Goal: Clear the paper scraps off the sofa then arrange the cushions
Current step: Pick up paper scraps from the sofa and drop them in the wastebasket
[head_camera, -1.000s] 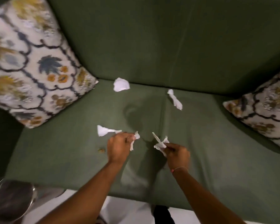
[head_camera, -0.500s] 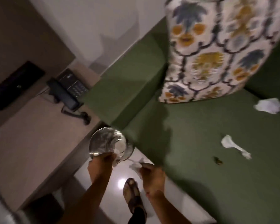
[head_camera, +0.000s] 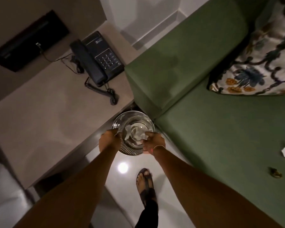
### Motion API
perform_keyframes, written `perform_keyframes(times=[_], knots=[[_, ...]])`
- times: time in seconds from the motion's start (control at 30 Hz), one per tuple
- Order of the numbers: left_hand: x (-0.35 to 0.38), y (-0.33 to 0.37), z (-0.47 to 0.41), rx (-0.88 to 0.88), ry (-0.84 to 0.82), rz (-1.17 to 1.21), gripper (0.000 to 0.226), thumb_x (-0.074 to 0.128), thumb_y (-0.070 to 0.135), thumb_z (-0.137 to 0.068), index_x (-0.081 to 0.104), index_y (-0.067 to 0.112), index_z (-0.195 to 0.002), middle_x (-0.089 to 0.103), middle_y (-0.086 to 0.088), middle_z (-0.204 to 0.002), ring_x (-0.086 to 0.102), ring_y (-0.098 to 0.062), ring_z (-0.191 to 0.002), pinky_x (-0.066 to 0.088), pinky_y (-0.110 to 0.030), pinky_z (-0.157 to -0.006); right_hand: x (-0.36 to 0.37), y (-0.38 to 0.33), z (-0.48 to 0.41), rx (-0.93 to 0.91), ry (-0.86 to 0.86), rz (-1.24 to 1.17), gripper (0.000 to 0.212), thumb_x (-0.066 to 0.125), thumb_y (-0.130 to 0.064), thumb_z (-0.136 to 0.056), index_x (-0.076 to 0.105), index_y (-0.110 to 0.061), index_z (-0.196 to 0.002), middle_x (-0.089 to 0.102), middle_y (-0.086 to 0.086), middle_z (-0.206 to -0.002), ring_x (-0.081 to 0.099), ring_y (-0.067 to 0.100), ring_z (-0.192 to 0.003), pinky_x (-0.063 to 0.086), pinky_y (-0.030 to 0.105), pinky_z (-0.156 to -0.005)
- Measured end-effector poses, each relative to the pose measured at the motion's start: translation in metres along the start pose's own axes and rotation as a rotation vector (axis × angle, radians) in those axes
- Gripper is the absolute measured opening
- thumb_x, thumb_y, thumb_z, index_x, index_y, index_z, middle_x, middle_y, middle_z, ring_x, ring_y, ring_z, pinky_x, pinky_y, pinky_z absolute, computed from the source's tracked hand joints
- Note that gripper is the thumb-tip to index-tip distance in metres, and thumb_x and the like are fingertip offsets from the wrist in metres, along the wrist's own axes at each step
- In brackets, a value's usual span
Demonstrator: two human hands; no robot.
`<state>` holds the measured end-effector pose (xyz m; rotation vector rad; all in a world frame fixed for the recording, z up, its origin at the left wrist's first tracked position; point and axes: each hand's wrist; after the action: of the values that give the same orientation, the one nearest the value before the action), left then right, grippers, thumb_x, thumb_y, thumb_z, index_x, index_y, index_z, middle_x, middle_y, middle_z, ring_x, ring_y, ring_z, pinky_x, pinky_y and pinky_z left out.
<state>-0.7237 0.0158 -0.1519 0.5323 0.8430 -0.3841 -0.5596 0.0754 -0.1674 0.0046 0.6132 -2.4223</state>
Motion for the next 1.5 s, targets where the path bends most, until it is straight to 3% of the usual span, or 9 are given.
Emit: perform_keyframes(times=[0.3,0.6,0.73,0.87,1.07,1.2,1.3,1.4,1.5], knots=[[-0.033,0.058,0.071,0.274,-0.001,-0.213,0.025,0.051,0.030,-0.094,0.072,0.027,-0.107,0.074,-0.016,-0.100,0.067,-0.037,-0.091,0.054,-0.041,-0.078,-0.069,0.013,0.068,-0.052,0.105,-0.128,0.030,0.068,-0.010,-0.079,0.070,-0.017,-0.108,0.068,0.019,-0.116,0.063,0.037,-0.110,0.051,0.050,-0.098],[-0.006,0.214,0.207,0.531,-0.080,-0.369,0.024,0.051,0.026,-0.093,0.071,0.027,-0.106,0.073,-0.014,-0.104,0.066,-0.036,-0.094,0.052,-0.039,-0.080,-0.257,0.086,0.187,-0.122,0.378,-0.132,0.017,0.067,-0.019,-0.080,0.078,-0.023,-0.091,0.077,0.008,-0.090,0.067,0.025,-0.083,0.055,0.043,-0.091],[0.046,0.288,0.267,0.636,-0.155,-0.354,0.029,0.049,0.031,-0.095,0.067,0.031,-0.117,0.071,-0.010,-0.117,0.064,-0.034,-0.104,0.052,-0.040,-0.091,-0.363,0.141,0.229,-0.099,0.501,-0.069,0.023,0.064,-0.024,-0.080,0.076,-0.028,-0.099,0.075,0.007,-0.106,0.067,0.028,-0.103,0.052,0.034,-0.094],[0.120,0.340,0.312,0.703,-0.200,-0.369,0.036,0.055,0.028,-0.091,0.061,0.028,-0.126,0.063,-0.006,-0.130,0.060,-0.028,-0.114,0.046,-0.037,-0.099,-0.473,0.212,0.245,-0.103,0.680,-0.004,0.024,0.058,-0.022,-0.085,0.073,-0.028,-0.103,0.074,0.008,-0.109,0.065,0.030,-0.103,0.052,0.035,-0.092],[0.186,0.346,0.321,0.790,-0.269,-0.490,0.043,0.063,0.037,-0.081,0.058,0.036,-0.125,0.060,0.001,-0.116,0.062,-0.024,-0.100,0.051,-0.032,-0.078,-0.601,0.290,0.210,-0.007,0.896,0.127,0.047,0.062,-0.027,-0.087,0.048,-0.031,-0.131,0.059,0.004,-0.131,0.059,0.030,-0.112,0.050,0.040,-0.089],[0.207,0.330,0.315,0.814,-0.282,-0.580,0.047,0.069,0.028,-0.079,0.060,0.026,-0.125,0.056,-0.003,-0.122,0.055,-0.028,-0.110,0.051,-0.036,-0.087,-0.629,0.320,0.173,0.070,0.914,0.169,0.053,0.064,-0.027,-0.086,0.044,-0.021,-0.134,0.054,0.016,-0.129,0.051,0.038,-0.118,0.048,0.050,-0.095],[0.210,0.325,0.308,0.873,-0.210,-0.597,0.038,0.073,0.007,-0.073,0.070,0.015,-0.110,0.065,-0.011,-0.112,0.063,-0.035,-0.097,0.055,-0.038,-0.074,-0.625,0.337,0.161,0.034,1.013,0.232,0.040,0.063,-0.022,-0.088,0.055,-0.018,-0.127,0.055,0.015,-0.122,0.051,0.037,-0.114,0.050,0.048,-0.085],[0.207,0.340,0.303,0.915,-0.164,-0.615,0.031,0.078,0.003,-0.068,0.075,0.016,-0.097,0.073,-0.009,-0.097,0.069,-0.032,-0.079,0.056,-0.034,-0.062,-0.625,0.342,0.160,0.042,1.074,0.239,0.024,0.057,-0.024,-0.091,0.065,-0.018,-0.113,0.064,0.014,-0.100,0.062,0.035,-0.091,0.054,0.042,-0.075],[0.205,0.374,0.298,0.939,-0.115,-0.513,0.024,0.074,0.018,-0.075,0.073,0.028,-0.097,0.071,0.003,-0.097,0.064,-0.025,-0.088,0.053,-0.031,-0.063,-0.624,0.328,0.165,0.038,1.020,0.142,0.023,0.051,-0.035,-0.093,0.069,-0.023,-0.101,0.068,0.009,-0.083,0.066,0.029,-0.070,0.059,0.040,-0.070]])
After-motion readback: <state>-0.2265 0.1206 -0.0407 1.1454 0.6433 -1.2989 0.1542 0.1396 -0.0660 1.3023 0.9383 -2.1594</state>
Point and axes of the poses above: each hand's wrist, its own z-axis away from the middle knuckle, its own x-axis out of the palm, y = z × x
